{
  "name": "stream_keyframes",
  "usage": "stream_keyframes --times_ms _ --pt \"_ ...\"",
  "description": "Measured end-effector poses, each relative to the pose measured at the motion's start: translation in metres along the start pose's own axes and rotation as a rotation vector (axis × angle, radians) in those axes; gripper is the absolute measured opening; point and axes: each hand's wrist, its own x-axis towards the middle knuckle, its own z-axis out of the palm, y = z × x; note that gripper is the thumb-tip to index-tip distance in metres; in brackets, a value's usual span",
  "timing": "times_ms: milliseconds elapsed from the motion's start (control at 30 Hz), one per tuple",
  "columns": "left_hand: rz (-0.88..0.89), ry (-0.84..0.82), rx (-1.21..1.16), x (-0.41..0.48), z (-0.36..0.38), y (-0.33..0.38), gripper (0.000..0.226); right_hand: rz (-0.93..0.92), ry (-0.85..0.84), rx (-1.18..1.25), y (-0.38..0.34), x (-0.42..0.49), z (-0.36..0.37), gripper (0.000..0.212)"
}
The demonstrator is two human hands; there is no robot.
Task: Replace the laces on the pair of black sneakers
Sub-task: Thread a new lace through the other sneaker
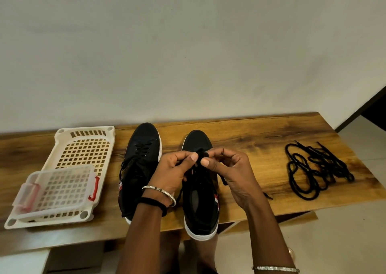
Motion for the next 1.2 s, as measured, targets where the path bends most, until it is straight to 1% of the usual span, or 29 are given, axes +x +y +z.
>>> stream_keyframes --times_ms 100,200,300,400,433,467,533,633,700,733,800,833,867,933,1000,1100,1200 --pt "-0.03 0.023 -0.075 -0.001 -0.004 0.0 0.018 -0.071 0.045 0.003 0.0 0.0 0.003 0.022" --pt "0.016 0.068 -0.017 -0.003 -0.006 0.005 0.019 -0.055 0.058 0.06 -0.004 -0.001 0.012 0.011" --pt "0.077 0.141 0.063 -0.003 -0.004 0.008 0.016 0.03 0.024 0.277 -0.007 -0.003 0.019 0.01" --pt "0.056 0.158 0.043 -0.002 -0.004 0.006 0.024 0.119 0.02 0.461 -0.004 -0.001 0.022 0.014" --pt "0.049 0.157 0.074 -0.002 -0.006 0.005 0.024 0.148 0.038 0.506 -0.003 0.0 0.022 0.013" --pt "0.054 0.156 0.143 -0.003 -0.009 0.003 0.024 0.166 0.069 0.529 -0.002 0.001 0.02 0.012" --pt "0.09 0.155 0.259 -0.002 -0.016 0.0 0.022 0.184 0.137 0.494 -0.001 0.003 0.015 0.011" --pt "0.146 0.077 0.298 -0.001 -0.021 -0.003 0.023 0.218 0.137 0.492 0.0 0.004 0.013 0.008" --pt "0.111 0.037 0.185 -0.001 -0.014 -0.004 0.031 0.238 0.135 0.563 0.001 0.004 0.015 0.009" --pt "0.07 0.027 0.07 0.0 -0.008 -0.004 0.033 0.247 0.148 0.609 0.002 0.005 0.016 0.009" --pt "-0.026 0.016 -0.269 -0.001 0.005 -0.002 0.032 0.261 0.185 0.717 0.003 0.006 0.019 0.007" --pt "-0.055 0.025 -0.397 -0.001 0.009 -0.003 0.032 0.266 0.198 0.769 0.004 0.007 0.02 0.007" --pt "-0.073 0.042 -0.462 0.0 0.012 -0.004 0.033 0.269 0.207 0.81 0.005 0.008 0.021 0.007" --pt "-0.094 0.07 -0.519 0.001 0.015 -0.005 0.037 0.282 0.229 0.855 0.008 0.009 0.021 0.01" --pt "-0.116 0.098 -0.539 0.002 0.014 -0.011 0.042 0.306 0.278 0.887 0.01 0.011 0.019 0.018" --pt "-0.215 0.169 -0.624 0.009 0.007 -0.017 0.029 0.352 0.342 0.974 0.014 0.012 0.01 0.022" --pt "-0.246 0.239 -0.687 0.013 0.008 -0.022 0.029 0.344 0.363 0.991 0.019 0.014 0.007 0.024"
